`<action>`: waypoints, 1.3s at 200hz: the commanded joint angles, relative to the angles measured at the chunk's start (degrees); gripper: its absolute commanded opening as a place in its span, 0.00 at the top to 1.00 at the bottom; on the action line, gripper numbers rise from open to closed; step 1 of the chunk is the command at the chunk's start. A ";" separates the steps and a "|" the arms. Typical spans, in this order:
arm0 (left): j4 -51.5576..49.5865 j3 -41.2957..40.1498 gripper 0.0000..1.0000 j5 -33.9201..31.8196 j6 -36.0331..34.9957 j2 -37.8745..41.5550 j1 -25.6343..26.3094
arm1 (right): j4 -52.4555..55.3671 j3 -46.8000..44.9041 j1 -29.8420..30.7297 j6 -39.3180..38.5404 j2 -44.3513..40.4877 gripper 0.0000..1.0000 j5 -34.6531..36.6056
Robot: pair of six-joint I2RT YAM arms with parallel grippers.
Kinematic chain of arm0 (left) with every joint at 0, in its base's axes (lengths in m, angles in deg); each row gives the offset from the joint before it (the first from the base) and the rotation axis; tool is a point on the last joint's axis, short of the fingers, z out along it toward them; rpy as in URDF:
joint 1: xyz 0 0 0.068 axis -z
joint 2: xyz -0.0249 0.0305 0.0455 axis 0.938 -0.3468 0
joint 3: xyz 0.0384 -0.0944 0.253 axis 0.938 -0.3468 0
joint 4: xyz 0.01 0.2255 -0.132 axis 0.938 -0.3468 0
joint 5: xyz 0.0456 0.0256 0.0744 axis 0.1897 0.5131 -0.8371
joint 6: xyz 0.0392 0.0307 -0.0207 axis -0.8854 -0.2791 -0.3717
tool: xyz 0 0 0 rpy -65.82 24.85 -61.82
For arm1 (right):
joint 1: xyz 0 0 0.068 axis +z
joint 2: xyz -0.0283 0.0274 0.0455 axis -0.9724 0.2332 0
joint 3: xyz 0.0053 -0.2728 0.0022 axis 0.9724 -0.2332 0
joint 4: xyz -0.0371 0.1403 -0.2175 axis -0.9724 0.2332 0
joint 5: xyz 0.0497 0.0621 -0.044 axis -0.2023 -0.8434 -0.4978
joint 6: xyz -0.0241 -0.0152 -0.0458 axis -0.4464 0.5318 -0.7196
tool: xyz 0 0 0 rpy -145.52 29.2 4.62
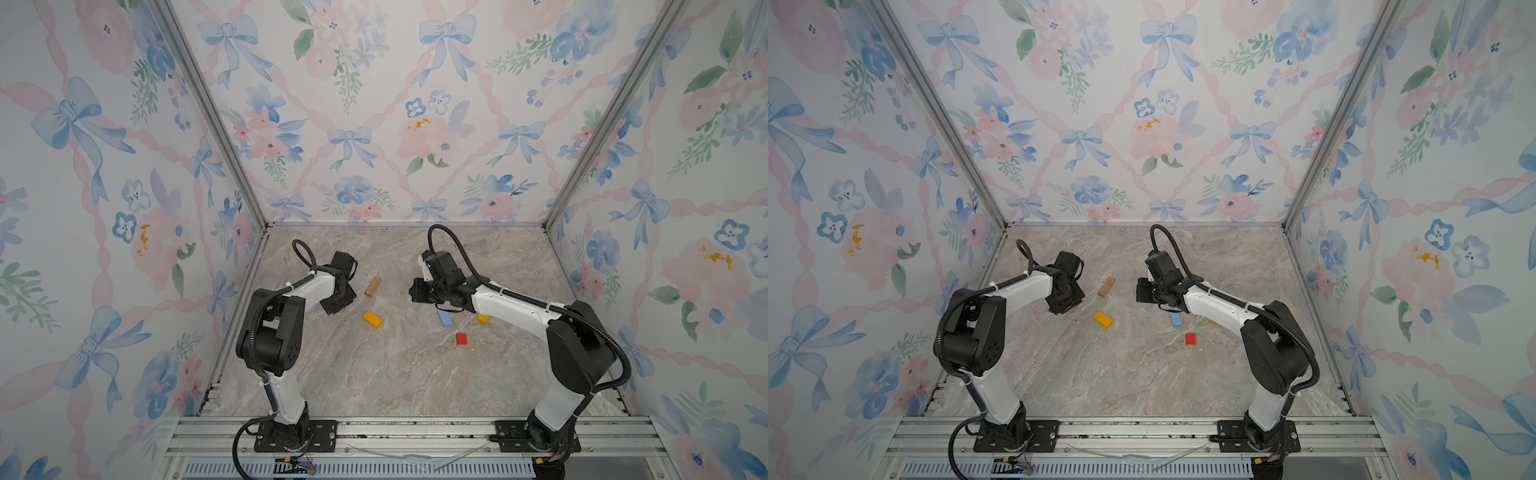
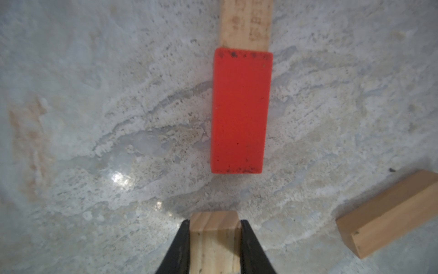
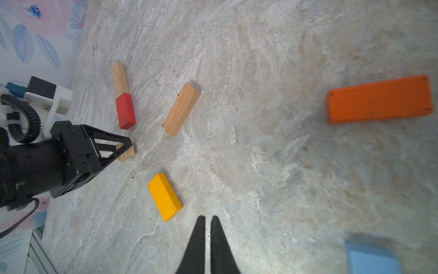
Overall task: Assemble the letter v with building blocks
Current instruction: Place the building block at the center of the board.
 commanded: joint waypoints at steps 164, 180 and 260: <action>-1.24 4.78 0.53 -1.36 -1.04 -4.28 -0.85 | -0.08 -1.89 -1.22 0.46 -0.70 0.90 0.02; -1.26 4.67 0.48 -1.53 -1.08 -3.86 -0.83 | -0.17 -1.86 -1.17 0.46 -0.71 0.90 -0.15; -1.25 4.32 0.35 -1.68 -3.04 2.49 -0.86 | 0.00 0.01 -0.53 0.22 -1.35 0.85 -3.45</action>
